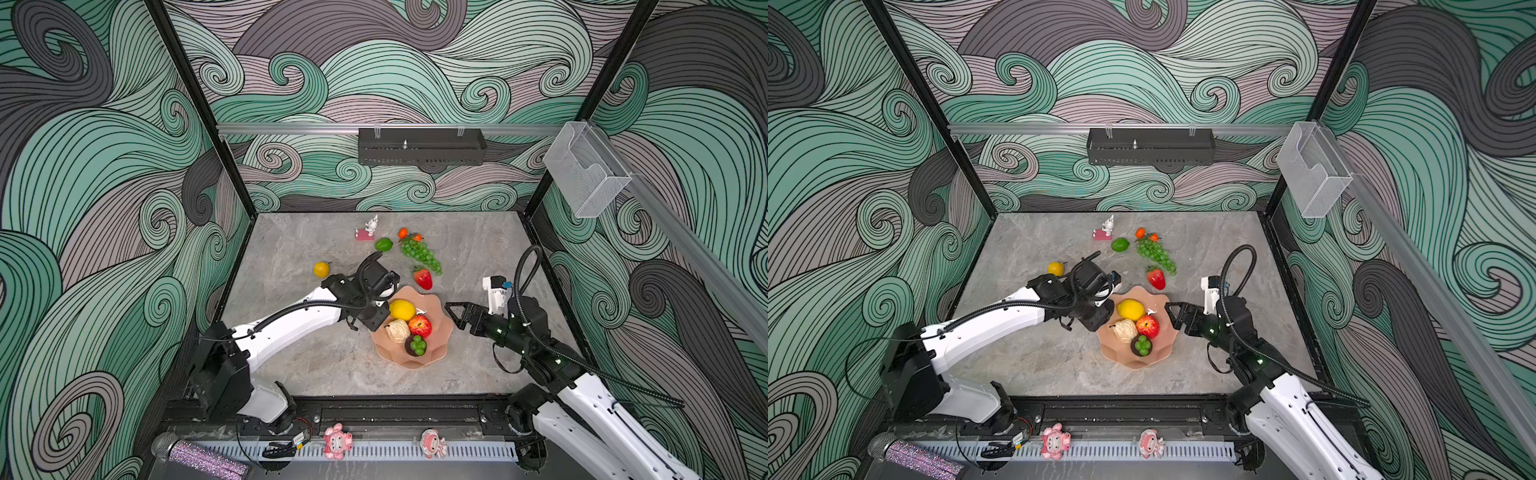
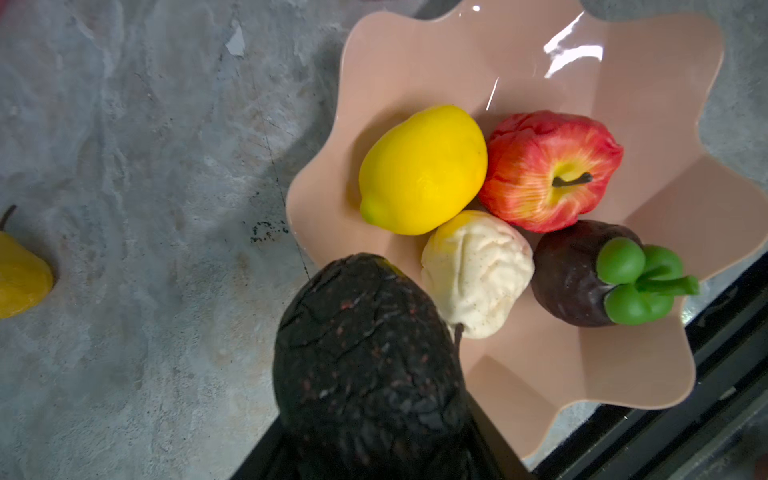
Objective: Place and organize the fake fruits in the fruit bowl
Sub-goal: 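Move the avocado over the bowl with the left gripper while the right gripper withdraws, then lower the avocado into the bowl beside the lemon and open the left gripper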
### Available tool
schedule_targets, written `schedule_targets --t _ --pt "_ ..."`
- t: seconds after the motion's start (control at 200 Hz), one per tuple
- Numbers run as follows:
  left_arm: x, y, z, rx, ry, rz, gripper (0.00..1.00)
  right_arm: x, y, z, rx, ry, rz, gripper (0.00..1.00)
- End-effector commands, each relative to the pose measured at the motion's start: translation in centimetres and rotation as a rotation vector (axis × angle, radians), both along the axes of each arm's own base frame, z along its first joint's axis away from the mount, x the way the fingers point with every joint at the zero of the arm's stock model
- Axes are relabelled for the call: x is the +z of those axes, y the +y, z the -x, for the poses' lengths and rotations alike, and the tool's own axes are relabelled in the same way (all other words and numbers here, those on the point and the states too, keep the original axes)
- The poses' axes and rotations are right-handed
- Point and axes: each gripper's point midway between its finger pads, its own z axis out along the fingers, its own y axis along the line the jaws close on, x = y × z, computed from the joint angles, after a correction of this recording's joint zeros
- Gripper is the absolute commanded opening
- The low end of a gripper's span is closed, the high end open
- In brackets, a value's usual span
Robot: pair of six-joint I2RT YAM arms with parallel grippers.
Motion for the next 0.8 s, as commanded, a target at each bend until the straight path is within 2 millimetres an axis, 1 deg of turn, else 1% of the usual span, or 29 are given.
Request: schedule_targets --t 0.0,0.125,0.44,0.655,0.796 --pt "-0.7 0.0 0.6 -0.035 0.086 -0.034 0.53 -0.5 -0.1 0.2 -0.004 0.014 -0.004 0.9" --pt "-1.0 -0.5 -0.2 -0.022 0.094 -0.011 0.53 -0.3 -0.2 0.3 -0.002 0.014 -0.004 0.9" --pt "-3.0 0.1 -1.0 0.038 0.177 -0.04 0.54 -0.7 -0.4 0.3 -0.011 0.02 0.002 0.91" --pt "-3.2 -0.8 -0.9 0.028 0.213 -0.003 0.55 -0.8 -0.3 0.2 -0.012 0.025 0.001 0.91" --pt "-3.2 -1.4 -0.4 0.017 0.259 0.014 0.6 -0.9 -0.3 0.2 -0.012 0.029 0.003 0.91"
